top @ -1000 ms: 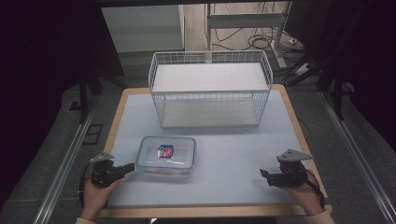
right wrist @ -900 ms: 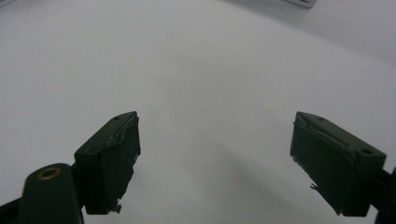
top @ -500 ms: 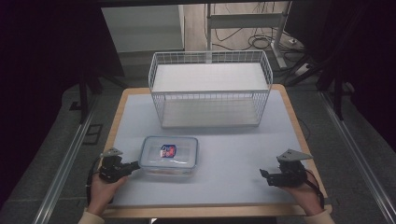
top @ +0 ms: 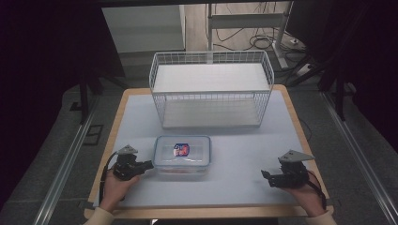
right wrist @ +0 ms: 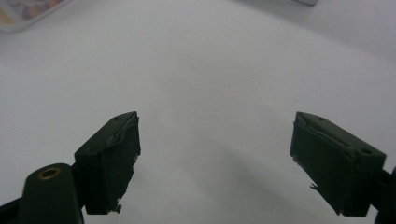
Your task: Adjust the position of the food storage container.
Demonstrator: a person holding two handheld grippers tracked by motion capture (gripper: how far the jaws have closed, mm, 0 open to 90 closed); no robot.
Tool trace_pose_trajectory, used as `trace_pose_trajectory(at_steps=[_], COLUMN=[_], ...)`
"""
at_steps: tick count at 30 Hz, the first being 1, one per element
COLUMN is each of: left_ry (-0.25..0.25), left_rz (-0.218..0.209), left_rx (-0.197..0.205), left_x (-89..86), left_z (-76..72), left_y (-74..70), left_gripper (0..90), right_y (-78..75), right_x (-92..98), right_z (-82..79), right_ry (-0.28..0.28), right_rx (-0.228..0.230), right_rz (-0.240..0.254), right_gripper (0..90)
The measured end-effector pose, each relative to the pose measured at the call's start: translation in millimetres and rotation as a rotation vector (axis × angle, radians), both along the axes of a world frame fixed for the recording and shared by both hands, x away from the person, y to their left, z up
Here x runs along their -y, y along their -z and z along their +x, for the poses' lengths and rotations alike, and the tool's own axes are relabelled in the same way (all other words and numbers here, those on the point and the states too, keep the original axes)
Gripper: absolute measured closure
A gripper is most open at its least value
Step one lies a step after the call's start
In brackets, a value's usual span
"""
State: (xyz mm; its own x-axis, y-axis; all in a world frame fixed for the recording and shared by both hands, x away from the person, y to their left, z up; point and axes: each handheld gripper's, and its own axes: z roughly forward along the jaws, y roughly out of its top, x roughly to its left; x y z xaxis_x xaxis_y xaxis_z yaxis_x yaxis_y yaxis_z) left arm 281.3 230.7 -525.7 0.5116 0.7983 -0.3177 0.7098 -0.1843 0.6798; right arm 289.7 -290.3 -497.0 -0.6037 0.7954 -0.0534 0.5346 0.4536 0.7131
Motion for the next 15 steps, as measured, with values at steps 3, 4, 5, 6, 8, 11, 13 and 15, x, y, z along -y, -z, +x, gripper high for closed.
trace_pose_trajectory(at_steps=[3, 4, 5, 6, 8, 11, 13, 15], left_ry=[0.016, 0.021, 0.023, 0.028, 0.036, 0.039, 0.044, 0.054], left_rz=[0.004, 0.007, 0.007, 0.012, 0.010, 0.013, 0.015, 0.015], left_rx=[0.003, 0.003, 0.004, 0.004, 0.007, 0.008, 0.008, 0.005], left_x=[8.3, 10.6, 13.0, 14.4, 19.1, 24.8, 29.1, 33.1], left_z=[2.5, 3.5, 4.4, 5.2, 7.5, 10.1, 12.1, 14.2], left_y=[-0.5, -0.7, -0.9, -1.1, -1.0, -1.3, -1.5, -1.8], left_gripper=[89.6, 89.6, 89.6, 89.5, 89.5, 89.5, 89.6, 89.5], right_y=[-0.1, -0.1, -0.1, -0.2, 0.0, 0.2, 0.2, 0.4], right_x=[-0.7, -0.8, -0.8, -0.7, -0.7, -0.8, -0.8, -1.0], right_z=[-0.3, -0.4, -0.4, -0.4, -0.4, -0.6, -0.5, -0.4], right_ry=[0.001, 0.001, 0.001, 0.001, 0.002, 0.001, 0.000, 0.000], right_rx=[-0.001, -0.001, -0.002, -0.003, -0.004, -0.004, -0.004, -0.005], right_rz=[0.001, 0.000, 0.000, -0.001, -0.001, -0.004, -0.005, -0.004], right_gripper=[15.7, 15.7, 15.7, 15.7, 15.7, 15.7, 15.7, 15.7])
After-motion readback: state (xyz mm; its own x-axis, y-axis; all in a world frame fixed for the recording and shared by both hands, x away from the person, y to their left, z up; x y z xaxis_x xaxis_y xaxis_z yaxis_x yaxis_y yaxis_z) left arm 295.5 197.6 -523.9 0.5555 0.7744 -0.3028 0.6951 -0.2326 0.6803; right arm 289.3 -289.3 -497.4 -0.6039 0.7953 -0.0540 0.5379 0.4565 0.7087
